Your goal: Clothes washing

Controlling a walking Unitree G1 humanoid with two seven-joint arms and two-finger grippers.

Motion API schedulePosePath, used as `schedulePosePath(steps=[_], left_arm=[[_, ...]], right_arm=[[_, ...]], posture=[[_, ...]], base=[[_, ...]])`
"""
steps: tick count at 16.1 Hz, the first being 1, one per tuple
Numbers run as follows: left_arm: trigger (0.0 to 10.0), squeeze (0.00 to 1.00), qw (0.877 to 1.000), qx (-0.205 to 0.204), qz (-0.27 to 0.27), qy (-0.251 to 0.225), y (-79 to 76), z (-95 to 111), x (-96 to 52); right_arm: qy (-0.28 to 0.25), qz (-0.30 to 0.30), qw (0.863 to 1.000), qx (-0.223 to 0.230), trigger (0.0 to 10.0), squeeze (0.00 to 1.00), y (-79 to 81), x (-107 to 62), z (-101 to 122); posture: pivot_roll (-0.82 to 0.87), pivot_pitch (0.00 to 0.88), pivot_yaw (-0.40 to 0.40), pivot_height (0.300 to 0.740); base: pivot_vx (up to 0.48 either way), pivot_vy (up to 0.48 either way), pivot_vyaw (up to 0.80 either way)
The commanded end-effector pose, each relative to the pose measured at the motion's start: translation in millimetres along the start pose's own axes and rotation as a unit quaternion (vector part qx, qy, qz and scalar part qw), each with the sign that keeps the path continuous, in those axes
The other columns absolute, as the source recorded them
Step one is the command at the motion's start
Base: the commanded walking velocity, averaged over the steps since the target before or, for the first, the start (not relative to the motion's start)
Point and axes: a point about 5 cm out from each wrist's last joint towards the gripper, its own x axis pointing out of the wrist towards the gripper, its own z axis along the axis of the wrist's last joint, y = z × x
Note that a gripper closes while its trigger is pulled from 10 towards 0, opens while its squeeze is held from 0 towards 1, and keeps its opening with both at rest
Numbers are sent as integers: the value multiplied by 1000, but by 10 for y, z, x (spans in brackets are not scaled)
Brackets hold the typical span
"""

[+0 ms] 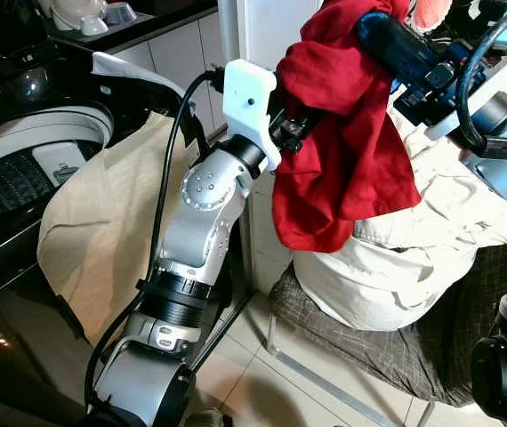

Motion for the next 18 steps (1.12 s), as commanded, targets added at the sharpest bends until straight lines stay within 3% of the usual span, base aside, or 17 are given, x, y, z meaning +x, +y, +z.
schedulePosePath(steps=[1, 12, 13, 14, 15, 18], left_arm=[[0, 0, 1000, 5, -3, -22, 18, 96, 1], [0, 0, 998, -28, -11, -46, 44, 172, 7], [0, 0, 998, -30, -8, -47, 50, 179, 14], [0, 0, 998, -30, 1, -48, 75, 188, 25], [0, 0, 998, -29, 18, -51, 136, 204, 37], [0, 0, 998, -27, 30, -57, 208, 241, 55]], right_arm=[[-5, 9, 1000, -4, 0, 0, 55, -2, 37], [-6, -18, 1000, 0, 0, 0, 39, -48, -3], [-1, -31, 1000, -5, 588, 0, 21, -55, -14], [10, -54, 998, -4, 10000, 0, -25, -68, -34], [13, -62, 998, 8, 10000, 1000, -63, -92, -54], [37, -67, 997, 1, 10000, 1000, -60, -150, -111]], posture=[[-113, 0, 92, 740], [-118, 0, 113, 740], [-118, 0, 113, 740], [-121, 0, 115, 740], [-122, 0, 118, 740], [-124, 0, 122, 740]], base=[[0, 0, 0], [0, 0, 0], [0, 0, 0], [0, 0, 0], [0, 0, 0], [0, 0, 0]])
